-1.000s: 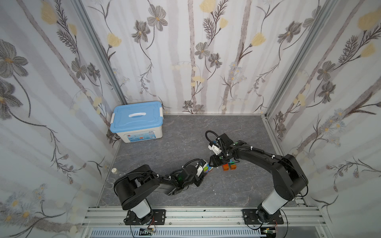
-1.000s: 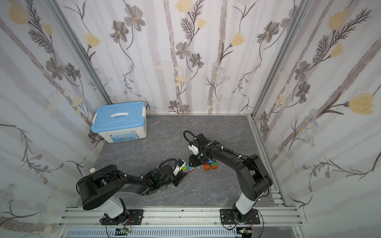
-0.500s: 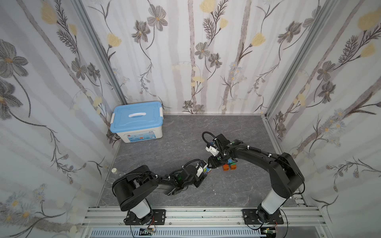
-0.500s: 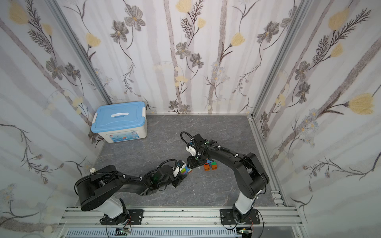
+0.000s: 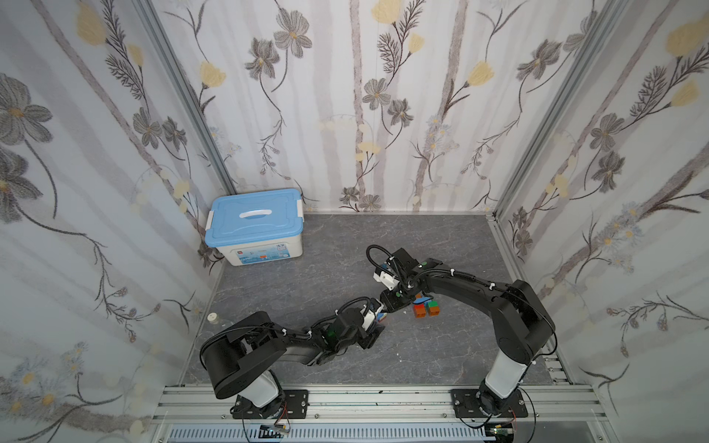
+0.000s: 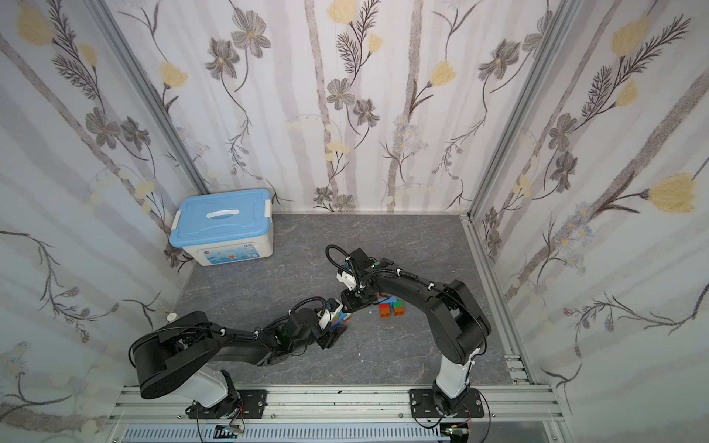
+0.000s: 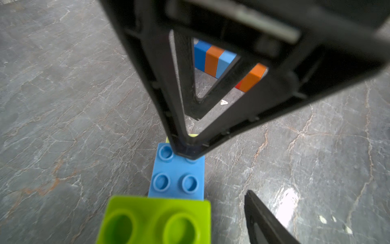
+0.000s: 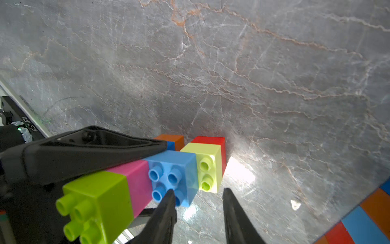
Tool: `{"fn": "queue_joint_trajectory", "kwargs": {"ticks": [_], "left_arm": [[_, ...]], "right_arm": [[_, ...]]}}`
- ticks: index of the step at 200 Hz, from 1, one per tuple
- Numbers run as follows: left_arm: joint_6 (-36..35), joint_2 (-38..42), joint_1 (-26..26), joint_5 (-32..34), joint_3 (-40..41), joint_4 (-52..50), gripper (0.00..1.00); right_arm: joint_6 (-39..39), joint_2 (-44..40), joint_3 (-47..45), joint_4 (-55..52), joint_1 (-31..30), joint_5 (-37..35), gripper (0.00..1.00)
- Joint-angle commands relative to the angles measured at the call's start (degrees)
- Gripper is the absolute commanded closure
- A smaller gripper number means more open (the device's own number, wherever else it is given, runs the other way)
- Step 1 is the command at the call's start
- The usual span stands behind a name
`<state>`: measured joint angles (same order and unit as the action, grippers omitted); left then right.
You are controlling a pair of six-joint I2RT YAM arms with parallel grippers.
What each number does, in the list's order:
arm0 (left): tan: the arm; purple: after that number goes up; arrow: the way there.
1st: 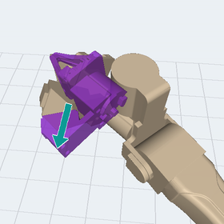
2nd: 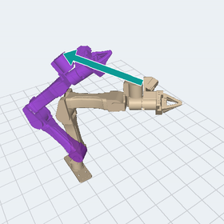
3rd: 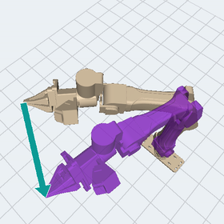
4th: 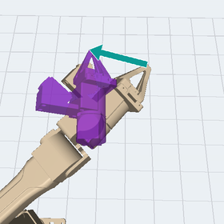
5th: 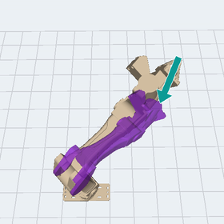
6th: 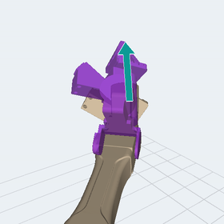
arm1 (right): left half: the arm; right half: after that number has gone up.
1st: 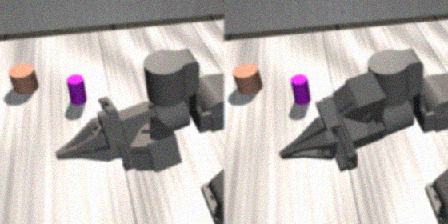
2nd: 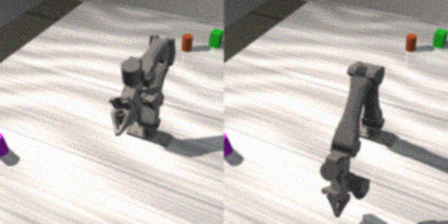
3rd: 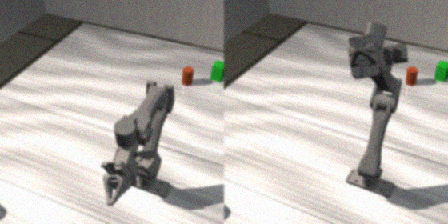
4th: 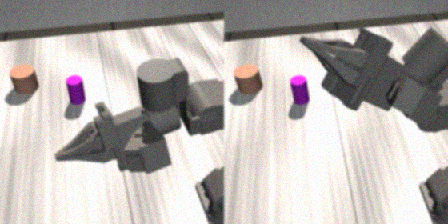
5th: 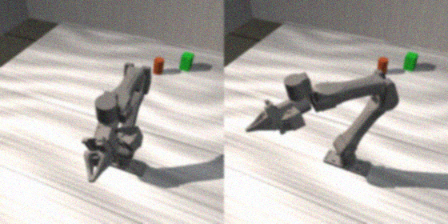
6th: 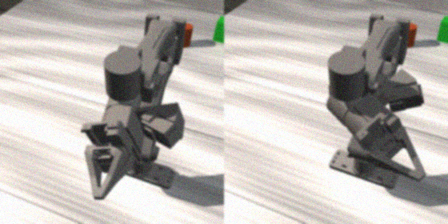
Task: Assemble the letter h with lego
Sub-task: Adjust the lego brick from the lego brick.
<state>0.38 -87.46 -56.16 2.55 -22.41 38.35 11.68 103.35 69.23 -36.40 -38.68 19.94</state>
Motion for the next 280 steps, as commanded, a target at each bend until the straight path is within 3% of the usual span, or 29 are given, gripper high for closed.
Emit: {"fn": "queue_joint_trajectory", "kwargs": {"ticks": [1,32,84,149,192,217,280], "left_arm": [[-1.2,2.2,0.2,0.5,1.1,0.7,0.27],[-1.9,5.9,1.9,-0.4,2.9,-0.7,0.26],[-2.1,11.7,5.9,-6.3,3.2,-6.4,0.36],[-0.5,8.0,8.1,-11.5,1.5,-7.0,0.43],[0.5,6.6,10.7,-14.8,1.2,-6.0,0.57],[2.2,6.2,13.9,-20.1,0.8,-6.6,0.66],[7.5,5.7,21.6,-35.7,-2.7,-12.7,0.65]], "right_arm": [[0.1,3.7,-1.7,-7.6,-0.8,-17.9,0.61],[0.6,1.7,-0.8,-8.4,-0.9,-16.1,0.61],[0.0,-0.4,2.1,-10.8,-0.8,-12.9,0.58],[0.3,-1.9,3.1,-10.4,-0.6,-10.1,0.52],[0.1,-5.1,3.0,-10.0,0.3,-9.5,0.49],[-0.6,-10.2,0.5,-7.1,1.8,-9.7,0.46],[-2.7,-17.2,-2.3,-4.3,4.2,-10.4,0.45]]}}
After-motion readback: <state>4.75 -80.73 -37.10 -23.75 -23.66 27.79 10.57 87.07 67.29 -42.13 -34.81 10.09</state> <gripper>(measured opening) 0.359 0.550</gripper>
